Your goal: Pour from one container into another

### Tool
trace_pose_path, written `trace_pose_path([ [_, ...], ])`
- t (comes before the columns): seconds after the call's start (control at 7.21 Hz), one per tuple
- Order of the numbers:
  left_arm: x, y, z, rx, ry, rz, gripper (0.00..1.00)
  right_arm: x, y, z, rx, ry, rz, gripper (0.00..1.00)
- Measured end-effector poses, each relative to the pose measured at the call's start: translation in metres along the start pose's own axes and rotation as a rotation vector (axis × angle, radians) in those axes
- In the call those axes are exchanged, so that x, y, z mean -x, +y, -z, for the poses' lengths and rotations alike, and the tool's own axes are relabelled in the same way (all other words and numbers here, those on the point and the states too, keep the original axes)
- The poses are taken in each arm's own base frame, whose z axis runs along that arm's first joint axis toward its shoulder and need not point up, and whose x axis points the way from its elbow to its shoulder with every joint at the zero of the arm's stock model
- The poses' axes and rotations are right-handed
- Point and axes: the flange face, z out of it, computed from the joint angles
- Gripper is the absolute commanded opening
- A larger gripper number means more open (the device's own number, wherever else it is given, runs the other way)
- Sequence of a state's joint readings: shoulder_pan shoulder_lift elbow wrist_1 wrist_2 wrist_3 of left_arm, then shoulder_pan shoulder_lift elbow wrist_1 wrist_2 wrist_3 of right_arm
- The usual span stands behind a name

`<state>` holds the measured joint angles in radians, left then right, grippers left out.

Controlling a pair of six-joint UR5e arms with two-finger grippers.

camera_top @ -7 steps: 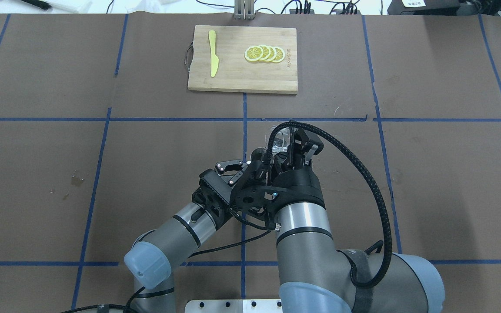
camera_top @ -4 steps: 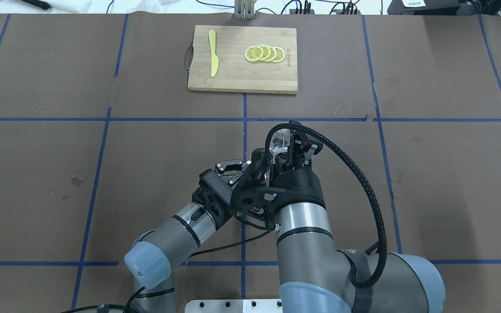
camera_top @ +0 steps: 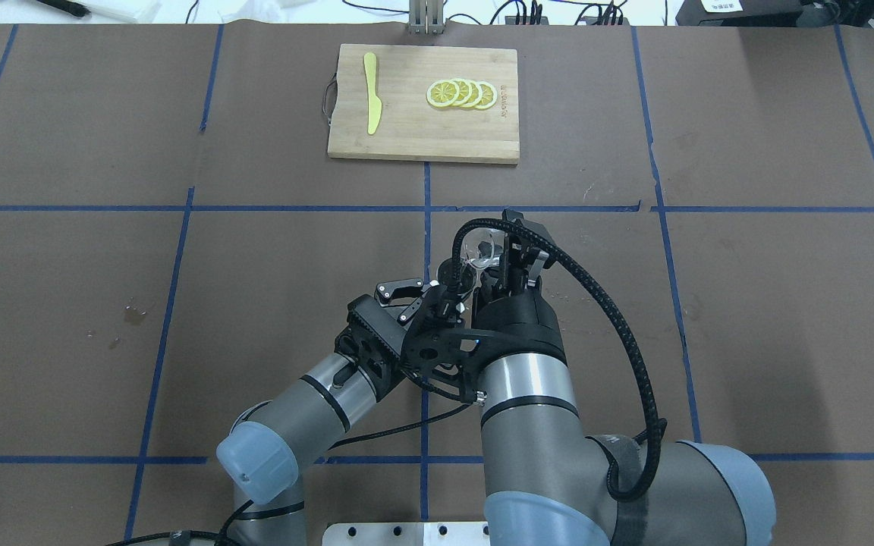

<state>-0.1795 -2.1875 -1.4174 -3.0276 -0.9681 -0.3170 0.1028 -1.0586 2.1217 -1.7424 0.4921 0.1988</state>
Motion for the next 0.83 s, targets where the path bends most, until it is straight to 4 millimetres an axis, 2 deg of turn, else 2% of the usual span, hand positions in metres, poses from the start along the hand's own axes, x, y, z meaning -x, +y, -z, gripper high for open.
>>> trace_pose_path([
  [0.42, 0.0007, -0.0011, 0.0000, -0.003, 0.000, 0.003, 0.00, -0.0008, -0.0015, 0.0007, -0.004, -0.001, -0.019, 0.00],
  [0.83, 0.0006, -0.0025, 0.0003, -0.006, 0.000, 0.004, 0.00, -0.0005, -0.0023, 0.0019, -0.008, -0.007, -0.139, 0.00],
])
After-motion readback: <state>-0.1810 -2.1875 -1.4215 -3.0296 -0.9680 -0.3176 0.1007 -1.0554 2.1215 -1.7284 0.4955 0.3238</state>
